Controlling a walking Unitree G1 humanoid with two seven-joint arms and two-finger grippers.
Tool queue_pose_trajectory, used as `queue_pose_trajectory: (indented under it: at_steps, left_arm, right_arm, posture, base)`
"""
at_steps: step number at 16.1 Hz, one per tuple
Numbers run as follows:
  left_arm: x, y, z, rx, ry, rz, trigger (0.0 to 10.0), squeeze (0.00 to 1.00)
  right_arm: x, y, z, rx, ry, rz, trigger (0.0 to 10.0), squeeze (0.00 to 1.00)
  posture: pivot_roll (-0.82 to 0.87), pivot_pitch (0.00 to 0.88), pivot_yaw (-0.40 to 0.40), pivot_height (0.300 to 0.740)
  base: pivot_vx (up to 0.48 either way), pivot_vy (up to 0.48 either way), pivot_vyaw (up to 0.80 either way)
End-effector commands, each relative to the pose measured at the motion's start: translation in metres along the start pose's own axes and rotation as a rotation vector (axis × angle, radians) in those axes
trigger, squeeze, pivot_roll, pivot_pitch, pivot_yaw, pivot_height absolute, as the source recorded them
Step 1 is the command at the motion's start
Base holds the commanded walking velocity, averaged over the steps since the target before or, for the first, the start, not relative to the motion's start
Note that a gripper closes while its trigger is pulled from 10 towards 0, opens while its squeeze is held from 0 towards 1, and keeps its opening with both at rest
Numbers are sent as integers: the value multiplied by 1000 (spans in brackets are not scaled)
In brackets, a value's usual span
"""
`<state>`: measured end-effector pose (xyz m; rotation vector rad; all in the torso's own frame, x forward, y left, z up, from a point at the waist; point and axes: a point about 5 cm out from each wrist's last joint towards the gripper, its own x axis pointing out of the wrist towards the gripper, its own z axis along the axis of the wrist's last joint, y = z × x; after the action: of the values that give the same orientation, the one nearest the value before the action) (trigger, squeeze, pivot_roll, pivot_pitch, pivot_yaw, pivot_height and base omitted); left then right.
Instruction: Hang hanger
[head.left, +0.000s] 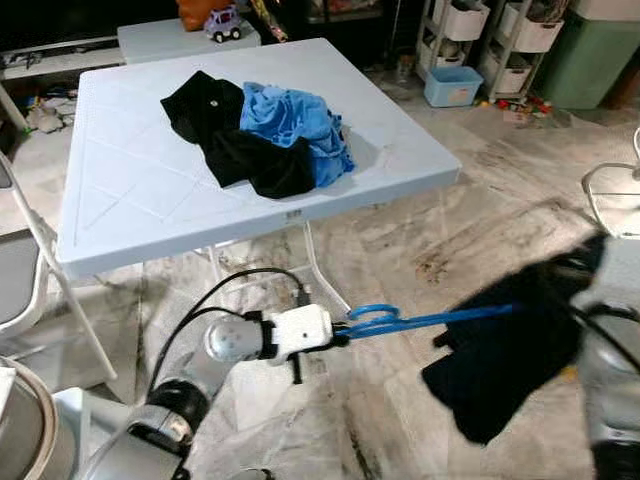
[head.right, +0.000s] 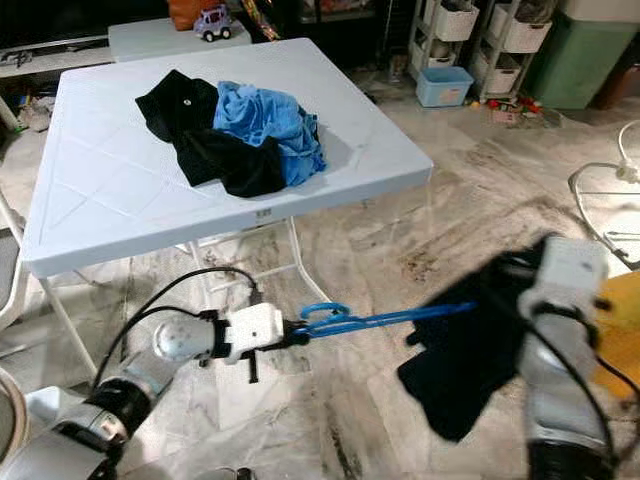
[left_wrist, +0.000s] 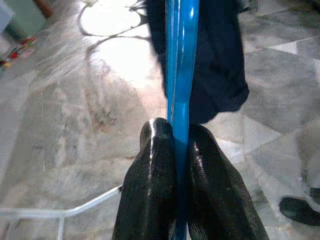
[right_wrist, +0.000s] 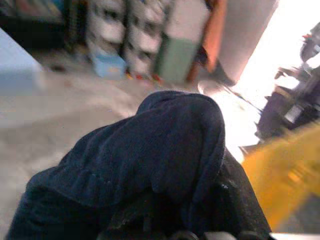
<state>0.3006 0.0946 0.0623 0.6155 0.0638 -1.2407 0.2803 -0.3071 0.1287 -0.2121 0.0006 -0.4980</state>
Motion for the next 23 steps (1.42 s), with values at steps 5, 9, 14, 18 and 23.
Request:
queue_pose_trajectory:
  at_steps: [5, 9, 14, 18, 23]
  left_arm:
    - [-12, 14, -5, -151, -49, 377, 0, 0]
    - [-4, 14, -13, -341, 19, 737, 2392, 0]
    - [-24, 44, 2, -264, 21, 1050, 10000, 0]
    - [-31, 61, 37, -200, -146, 1125, 10000, 0]
    - [-34, 62, 44, -239, -160, 1140, 10000, 0]
  right_arm:
    - [-11, 0, -33, 84, 122, 6, 0, 0]
    - [-30, 27, -42, 115, 120, 99, 0, 0]
    - [-54, 75, -10, 322, 6, 217, 0, 0]
    - [-54, 84, 20, 323, -123, 259, 0, 0]
    - [-46, 83, 45, 322, -215, 295, 0, 0]
  posture:
    - [202, 56, -121, 740]
    - [204, 32, -118, 740]
    - [236, 19, -147, 740]
    - [241, 17, -163, 740]
    - [245, 28, -175, 740]
  base:
    - [0, 0, 0]
    - [0, 0, 0]
    - [0, 0, 0]
    - [0, 0, 0]
    - [0, 0, 385]
